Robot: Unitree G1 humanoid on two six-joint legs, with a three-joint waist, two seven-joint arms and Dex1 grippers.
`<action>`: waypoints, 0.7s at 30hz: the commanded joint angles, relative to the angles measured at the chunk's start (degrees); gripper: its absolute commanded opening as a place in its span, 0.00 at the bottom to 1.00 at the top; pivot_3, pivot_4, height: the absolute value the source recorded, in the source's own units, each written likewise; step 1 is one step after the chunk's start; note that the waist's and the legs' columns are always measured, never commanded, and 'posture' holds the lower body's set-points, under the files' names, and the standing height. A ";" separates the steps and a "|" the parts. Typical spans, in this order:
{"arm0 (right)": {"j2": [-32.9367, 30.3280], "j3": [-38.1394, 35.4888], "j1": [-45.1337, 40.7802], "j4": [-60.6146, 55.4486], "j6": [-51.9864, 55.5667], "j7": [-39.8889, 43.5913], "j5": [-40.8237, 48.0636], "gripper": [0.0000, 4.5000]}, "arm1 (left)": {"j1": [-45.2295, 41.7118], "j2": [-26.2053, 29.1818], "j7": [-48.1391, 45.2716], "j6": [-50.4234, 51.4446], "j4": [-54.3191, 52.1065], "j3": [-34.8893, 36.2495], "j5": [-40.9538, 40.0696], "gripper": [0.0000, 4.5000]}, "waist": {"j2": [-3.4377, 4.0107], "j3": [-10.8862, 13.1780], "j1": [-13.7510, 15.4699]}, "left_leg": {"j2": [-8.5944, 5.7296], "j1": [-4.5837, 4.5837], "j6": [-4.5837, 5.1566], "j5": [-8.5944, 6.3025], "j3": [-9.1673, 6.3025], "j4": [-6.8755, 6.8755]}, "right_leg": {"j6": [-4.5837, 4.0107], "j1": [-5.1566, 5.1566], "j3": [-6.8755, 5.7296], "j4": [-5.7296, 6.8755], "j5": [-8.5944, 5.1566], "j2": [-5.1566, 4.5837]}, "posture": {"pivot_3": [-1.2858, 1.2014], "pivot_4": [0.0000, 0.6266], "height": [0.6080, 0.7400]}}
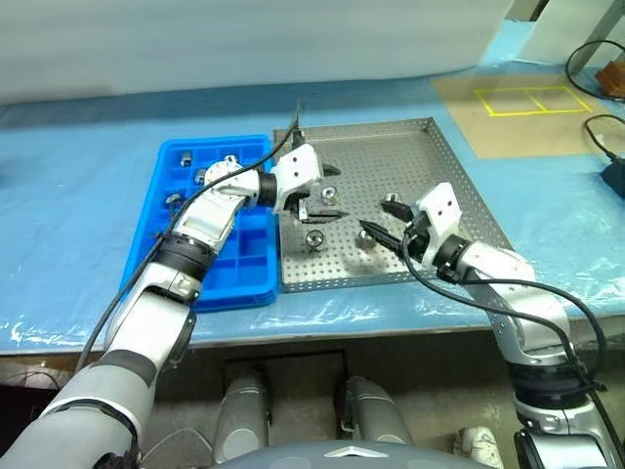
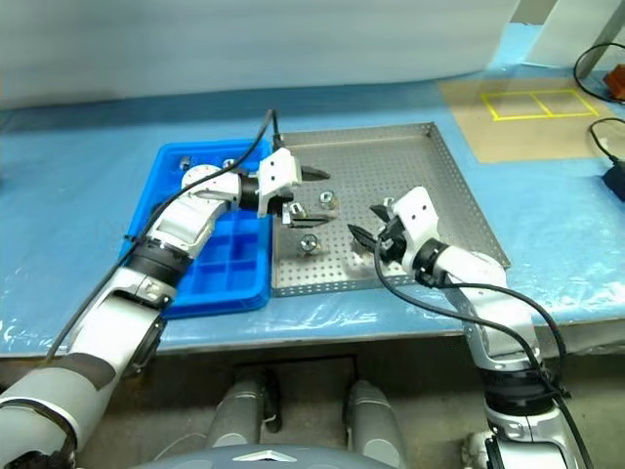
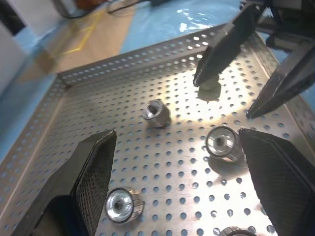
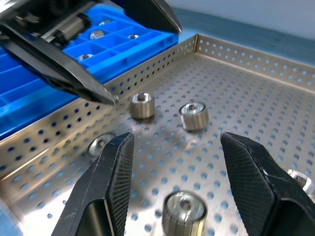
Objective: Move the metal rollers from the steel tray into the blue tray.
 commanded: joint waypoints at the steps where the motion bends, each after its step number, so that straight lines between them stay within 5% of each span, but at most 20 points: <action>1: -1.51 -0.88 3.04 -6.15 1.65 -0.73 1.24 0.64 | -4.78 -0.10 -5.36 -9.69 8.90 -2.65 4.29 0.94 | 0.00 0.00 -0.37 | 0.01 0.00 0.02 -0.01 0.00 0.01 | 0.00 0.01 0.00 -0.01 0.00 0.01 | 0.34 0.24 1.00; 9: -1.48 -0.84 6.38 -8.46 1.82 -5.92 -0.87 0.64 | -11.98 -2.02 -7.38 -21.62 27.51 -6.10 13.42 0.94 | 0.00 0.00 -1.63 | -0.01 0.02 0.11 -0.07 -0.01 0.12 | 0.00 0.11 -0.01 -0.04 0.00 0.00 | 0.32 0.24 1.00; 21: -1.19 1.65 6.51 -7.33 1.08 -8.39 -3.60 0.64 | -16.03 -3.24 -10.78 -24.15 35.61 -7.08 20.52 0.94 | 0.00 0.00 -1.72 | 0.01 0.03 0.23 -0.14 -0.01 0.20 | -0.01 0.20 -0.04 -0.07 0.00 -0.01 | 0.31 0.24 1.00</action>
